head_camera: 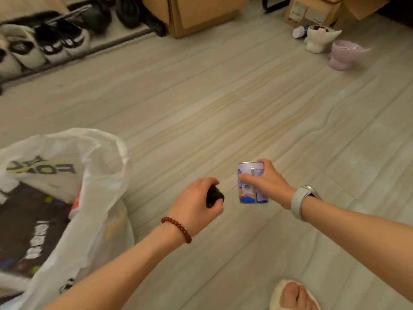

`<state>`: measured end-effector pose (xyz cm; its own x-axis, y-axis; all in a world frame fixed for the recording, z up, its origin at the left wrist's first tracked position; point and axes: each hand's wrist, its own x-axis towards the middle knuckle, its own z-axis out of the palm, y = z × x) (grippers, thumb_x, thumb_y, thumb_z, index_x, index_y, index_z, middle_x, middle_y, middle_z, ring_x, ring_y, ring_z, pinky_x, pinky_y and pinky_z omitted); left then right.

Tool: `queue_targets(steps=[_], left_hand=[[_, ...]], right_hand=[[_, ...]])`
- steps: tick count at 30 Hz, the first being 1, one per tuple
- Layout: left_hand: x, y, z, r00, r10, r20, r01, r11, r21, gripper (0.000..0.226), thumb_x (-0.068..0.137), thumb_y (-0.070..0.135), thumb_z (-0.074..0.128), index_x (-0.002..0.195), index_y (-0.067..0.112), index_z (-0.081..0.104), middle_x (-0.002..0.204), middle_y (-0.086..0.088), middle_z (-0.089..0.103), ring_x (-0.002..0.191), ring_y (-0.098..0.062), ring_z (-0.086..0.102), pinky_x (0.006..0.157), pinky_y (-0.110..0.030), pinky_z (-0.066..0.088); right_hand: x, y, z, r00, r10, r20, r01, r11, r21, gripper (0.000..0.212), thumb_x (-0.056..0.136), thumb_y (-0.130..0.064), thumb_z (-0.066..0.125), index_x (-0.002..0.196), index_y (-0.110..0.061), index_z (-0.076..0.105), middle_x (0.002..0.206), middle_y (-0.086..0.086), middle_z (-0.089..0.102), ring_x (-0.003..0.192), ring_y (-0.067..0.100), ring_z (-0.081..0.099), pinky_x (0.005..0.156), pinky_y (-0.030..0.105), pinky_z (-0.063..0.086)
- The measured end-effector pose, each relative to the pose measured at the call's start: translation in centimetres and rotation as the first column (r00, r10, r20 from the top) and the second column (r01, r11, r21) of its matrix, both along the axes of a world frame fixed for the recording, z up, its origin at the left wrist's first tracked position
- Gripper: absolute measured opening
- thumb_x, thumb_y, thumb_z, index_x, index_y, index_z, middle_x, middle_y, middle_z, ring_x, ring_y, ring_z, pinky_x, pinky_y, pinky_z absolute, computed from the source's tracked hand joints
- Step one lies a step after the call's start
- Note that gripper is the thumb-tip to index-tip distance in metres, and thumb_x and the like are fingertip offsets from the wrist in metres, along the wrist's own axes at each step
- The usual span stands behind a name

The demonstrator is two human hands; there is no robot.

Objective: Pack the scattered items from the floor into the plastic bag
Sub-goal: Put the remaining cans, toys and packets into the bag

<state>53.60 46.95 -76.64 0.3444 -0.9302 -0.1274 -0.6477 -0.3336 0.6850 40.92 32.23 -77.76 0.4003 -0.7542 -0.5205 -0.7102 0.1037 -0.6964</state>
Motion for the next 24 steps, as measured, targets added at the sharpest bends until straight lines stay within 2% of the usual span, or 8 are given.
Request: queue_targets(steps=[3, 6, 8, 11, 15, 19, 22, 24], left_hand=[[4.8, 3.6, 4.8, 0.982, 0.186, 0.041, -0.170, 0.952, -0.255, 0.038, 0.076, 0.031, 0.058, 0.111, 0.016, 0.058, 0.101, 0.009, 0.059, 0.095, -0.002, 0.055, 0.082, -0.007, 0.042], [9.6, 9.1, 8.4, 0.912, 0.407, 0.043, -0.352, 0.834, -0.424, 0.038, 0.071, 0.035, 0.054, 0.105, 0.018, 0.059, 0.092, 0.020, 0.054, 0.086, 0.010, 0.051, 0.078, 0.001, 0.039], [12.3, 13.2, 9.8, 0.833, 0.553, 0.011, -0.494, 0.754, -0.433, 0.029, 0.075, 0.029, 0.061, 0.103, 0.023, 0.056, 0.092, 0.024, 0.053, 0.083, 0.014, 0.054, 0.076, 0.001, 0.040], [14.2, 18.8, 9.1, 0.746, 0.660, 0.087, -0.633, 0.743, -0.218, 0.029, 0.081, 0.019, 0.066, 0.109, 0.020, 0.056, 0.095, 0.014, 0.056, 0.088, -0.001, 0.055, 0.078, -0.012, 0.042], [13.8, 23.3, 5.2, 0.660, 0.747, 0.072, -0.749, 0.662, -0.004, 0.044, 0.076, 0.025, 0.071, 0.115, 0.020, 0.052, 0.100, 0.006, 0.054, 0.092, -0.013, 0.055, 0.078, -0.024, 0.045], [13.8, 24.7, 2.8, 0.604, 0.775, 0.185, -0.774, 0.626, -0.095, 0.039, 0.075, 0.022, 0.072, 0.109, 0.013, 0.055, 0.104, -0.001, 0.056, 0.090, -0.010, 0.051, 0.077, -0.021, 0.043], [14.4, 24.5, 2.5, 0.613, 0.756, 0.231, -0.730, 0.653, -0.200, 0.030, 0.079, 0.011, 0.068, 0.107, 0.009, 0.058, 0.110, -0.005, 0.055, 0.084, -0.009, 0.052, 0.078, -0.020, 0.047], [15.0, 24.5, 2.2, 0.614, 0.747, 0.257, -0.716, 0.663, -0.218, 0.028, 0.080, 0.009, 0.066, 0.107, 0.007, 0.060, 0.112, -0.008, 0.057, 0.092, -0.010, 0.053, 0.087, -0.021, 0.046]], right_hand=[[5.9, 2.5, 3.4, 0.967, 0.110, 0.230, -0.104, 0.994, -0.036, 0.064, 0.075, -0.030, 0.071, 0.126, -0.015, 0.036, 0.113, 0.005, 0.058, 0.095, 0.021, 0.062, 0.081, 0.034, 0.051], [11.6, 6.1, 7.6, 0.864, 0.264, 0.430, -0.235, 0.965, -0.120, 0.059, 0.074, -0.024, 0.073, 0.121, -0.020, 0.037, 0.105, -0.002, 0.056, 0.092, 0.016, 0.060, 0.076, 0.029, 0.050], [14.9, 8.9, 10.3, 0.764, 0.341, 0.547, -0.305, 0.939, -0.159, 0.059, 0.073, -0.020, 0.074, 0.118, -0.023, 0.035, 0.101, -0.008, 0.055, 0.092, 0.013, 0.060, 0.076, 0.028, 0.053], [19.1, 13.3, 12.7, 0.631, 0.468, 0.619, -0.436, 0.874, -0.217, 0.062, 0.072, -0.016, 0.074, 0.118, -0.023, 0.032, 0.102, -0.010, 0.052, 0.096, 0.010, 0.059, 0.077, 0.024, 0.055], [23.4, 19.2, 11.6, 0.582, 0.726, 0.365, -0.634, 0.687, -0.356, 0.074, 0.069, -0.033, 0.075, 0.128, -0.013, 0.034, 0.117, 0.000, 0.050, 0.106, 0.015, 0.051, 0.089, 0.031, 0.049], [25.0, 22.4, 8.1, 0.491, 0.870, -0.033, -0.809, 0.442, -0.387, 0.073, 0.073, -0.047, 0.067, 0.129, -0.011, 0.037, 0.126, 0.010, 0.052, 0.108, 0.023, 0.053, 0.080, 0.032, 0.045], [25.7, 22.6, 6.3, 0.515, 0.844, -0.149, -0.782, 0.391, -0.486, 0.055, 0.084, -0.033, 0.059, 0.129, -0.011, 0.038, 0.130, 0.012, 0.049, 0.113, 0.030, 0.052, 0.080, 0.034, 0.044], [26.1, 22.4, 5.7, 0.533, 0.830, -0.165, -0.754, 0.377, -0.537, 0.040, 0.090, -0.022, 0.050, 0.128, -0.011, 0.041, 0.129, 0.011, 0.047, 0.110, 0.031, 0.052, 0.076, 0.032, 0.040]])
